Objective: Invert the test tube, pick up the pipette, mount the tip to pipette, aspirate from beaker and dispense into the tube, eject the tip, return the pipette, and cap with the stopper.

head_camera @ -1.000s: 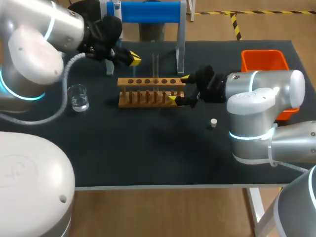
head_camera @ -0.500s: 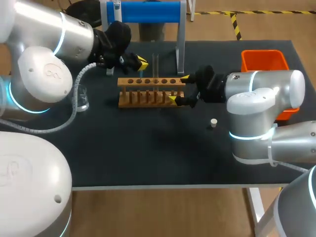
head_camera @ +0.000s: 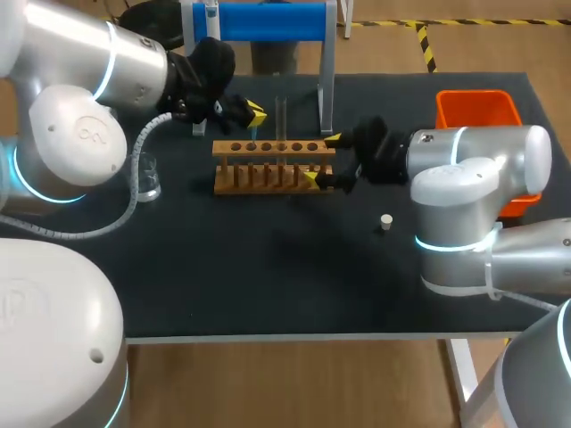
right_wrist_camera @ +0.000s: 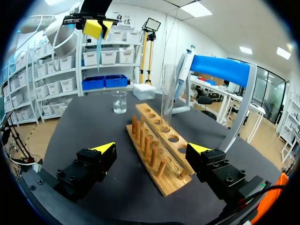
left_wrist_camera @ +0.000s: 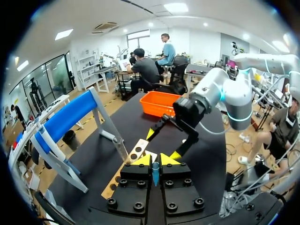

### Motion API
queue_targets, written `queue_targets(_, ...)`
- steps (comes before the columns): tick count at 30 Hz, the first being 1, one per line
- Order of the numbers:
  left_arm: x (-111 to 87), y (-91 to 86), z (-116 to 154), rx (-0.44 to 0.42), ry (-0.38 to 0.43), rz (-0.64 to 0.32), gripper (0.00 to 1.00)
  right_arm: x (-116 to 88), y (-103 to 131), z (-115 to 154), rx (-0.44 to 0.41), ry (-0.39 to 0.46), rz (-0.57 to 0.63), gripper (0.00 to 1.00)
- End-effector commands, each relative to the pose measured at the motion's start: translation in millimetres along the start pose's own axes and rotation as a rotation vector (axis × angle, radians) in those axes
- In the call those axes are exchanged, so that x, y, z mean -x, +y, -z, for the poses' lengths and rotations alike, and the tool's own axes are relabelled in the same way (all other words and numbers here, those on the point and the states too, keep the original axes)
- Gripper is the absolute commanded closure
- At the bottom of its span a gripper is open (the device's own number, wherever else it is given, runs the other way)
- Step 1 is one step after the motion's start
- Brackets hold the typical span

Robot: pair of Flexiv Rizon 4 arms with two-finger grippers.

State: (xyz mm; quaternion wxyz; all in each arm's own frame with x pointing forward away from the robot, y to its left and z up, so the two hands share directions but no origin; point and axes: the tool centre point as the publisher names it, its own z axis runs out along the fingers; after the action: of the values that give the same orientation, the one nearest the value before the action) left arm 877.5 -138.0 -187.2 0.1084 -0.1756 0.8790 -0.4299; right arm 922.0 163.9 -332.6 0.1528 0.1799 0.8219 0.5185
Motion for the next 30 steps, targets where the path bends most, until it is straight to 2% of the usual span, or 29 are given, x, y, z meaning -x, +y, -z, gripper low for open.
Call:
queue_targets(1, 0.3, -0.6, 0.9, 0.003, 0.004, 0.001, 1.0, 2.2, 2.5, 38.1, 0.061, 0.043, -0.003, 0.0)
queue_targets(7, 0.3, -0.6, 0.9, 0.003, 0.004, 0.001, 1.0, -7.1, 14.3, 66.3, 0.17, 0.149, 0.014, 0.0)
queue_targets(13, 0.3, -0.6, 0.9, 0.003, 0.004, 0.001, 1.0, -20.5, 28.5, 77.9, 0.251, 0.233, 0.046, 0.0)
queue_targets(19, 0.3, -0.6, 0.9, 0.003, 0.004, 0.001, 1.0, -37.6, 47.5, 81.5, 0.349, 0.334, 0.081, 0.0)
queue_targets(30, 0.3, -0.6, 0.9, 0.003, 0.004, 0.001, 1.0, -59.7, 77.1, 68.1, 0.418, 0.456, 0.064, 0.0)
